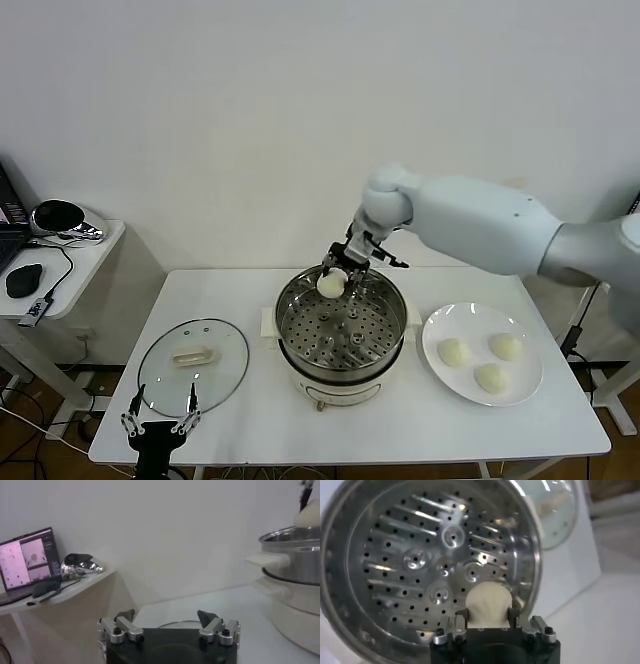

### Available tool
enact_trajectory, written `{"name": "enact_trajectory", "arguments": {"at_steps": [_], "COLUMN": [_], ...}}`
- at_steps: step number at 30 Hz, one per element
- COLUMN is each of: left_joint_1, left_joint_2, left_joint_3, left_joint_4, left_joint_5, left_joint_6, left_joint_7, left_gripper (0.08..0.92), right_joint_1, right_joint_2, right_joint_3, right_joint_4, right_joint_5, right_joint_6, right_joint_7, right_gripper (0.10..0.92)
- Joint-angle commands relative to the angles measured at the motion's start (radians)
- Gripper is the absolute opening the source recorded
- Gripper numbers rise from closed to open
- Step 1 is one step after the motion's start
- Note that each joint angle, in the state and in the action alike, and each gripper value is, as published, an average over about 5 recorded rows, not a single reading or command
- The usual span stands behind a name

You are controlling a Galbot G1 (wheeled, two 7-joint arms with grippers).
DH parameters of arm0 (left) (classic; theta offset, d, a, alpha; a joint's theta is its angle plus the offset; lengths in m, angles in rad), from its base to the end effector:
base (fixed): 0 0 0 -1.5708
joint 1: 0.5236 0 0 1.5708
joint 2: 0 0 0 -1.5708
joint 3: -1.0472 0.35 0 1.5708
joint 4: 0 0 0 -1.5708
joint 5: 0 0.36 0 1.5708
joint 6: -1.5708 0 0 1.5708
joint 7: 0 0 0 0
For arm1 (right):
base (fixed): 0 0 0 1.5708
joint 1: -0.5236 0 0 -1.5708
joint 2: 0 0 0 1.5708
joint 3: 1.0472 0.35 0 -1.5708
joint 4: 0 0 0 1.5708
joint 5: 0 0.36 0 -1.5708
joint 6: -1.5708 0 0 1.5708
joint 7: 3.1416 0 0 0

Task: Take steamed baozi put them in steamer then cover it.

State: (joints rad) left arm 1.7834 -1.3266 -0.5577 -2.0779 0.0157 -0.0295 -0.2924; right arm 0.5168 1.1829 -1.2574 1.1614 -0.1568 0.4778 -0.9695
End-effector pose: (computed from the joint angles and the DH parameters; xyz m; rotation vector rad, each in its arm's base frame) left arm 0.1207 0.0528 -0.3352 0.2534 -2.9487 -0.3848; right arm 0.5783 0.1124 -0.0728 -1.9833 0.6161 -2.3284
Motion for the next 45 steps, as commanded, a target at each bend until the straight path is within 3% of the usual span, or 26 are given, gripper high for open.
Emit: {"name": "enact_trajectory", "arguments": {"at_steps": [1,12,16,20,24,31,37,45], "left_joint_1": [-0.004,-0.012,-0.011,-0.007,-0.001,0.001,0.001,0.011], "left_joint_2": [-0.001,-0.002,-0.003,-0.003,-0.001,0.006,0.024,0.040], "left_joint_3": [-0.003,-0.003,-0.005,-0.008,-0.014,-0.018,-0.015,-0.021], "left_joint_4": [0.002,0.005,0.004,-0.003,-0.011,-0.032,-0.047,-0.072], "left_joint_5": [-0.002,-0.003,-0.005,-0.005,-0.006,-0.009,-0.009,-0.008], "left_joint_6": [0.001,0.003,0.002,0.003,0.003,0.004,0.003,0.001], "left_joint_7": [0.000,0.000,-0.001,-0.001,-0.001,-0.001,-0.001,-0.001], "left_gripper": [0.823,0.823,0.823,0.823,0.823,0.823,0.823,0.823], "right_joint_1": [-0.045,-0.096,-0.102,-0.060,0.059,0.291,0.346,0.260], "right_joint_2": [0.046,0.067,0.071,0.052,-0.037,-0.296,-0.530,-0.751], "right_joint_3": [-0.011,0.020,0.029,0.021,-0.022,-0.136,-0.175,-0.157], "right_joint_4": [-0.056,-0.118,-0.128,-0.083,0.083,0.437,0.569,0.567], "right_joint_5": [-0.204,-0.275,-0.297,-0.216,-0.018,0.385,0.394,0.328], "right_joint_6": [0.126,0.162,0.177,0.152,-0.070,-0.560,-0.783,-0.846], "right_joint_7": [0.037,0.068,0.081,0.073,0.016,-0.051,-0.091,-0.086], "right_gripper": [0.501,0.511,0.582,0.700,0.795,0.822,0.823,0.823]}}
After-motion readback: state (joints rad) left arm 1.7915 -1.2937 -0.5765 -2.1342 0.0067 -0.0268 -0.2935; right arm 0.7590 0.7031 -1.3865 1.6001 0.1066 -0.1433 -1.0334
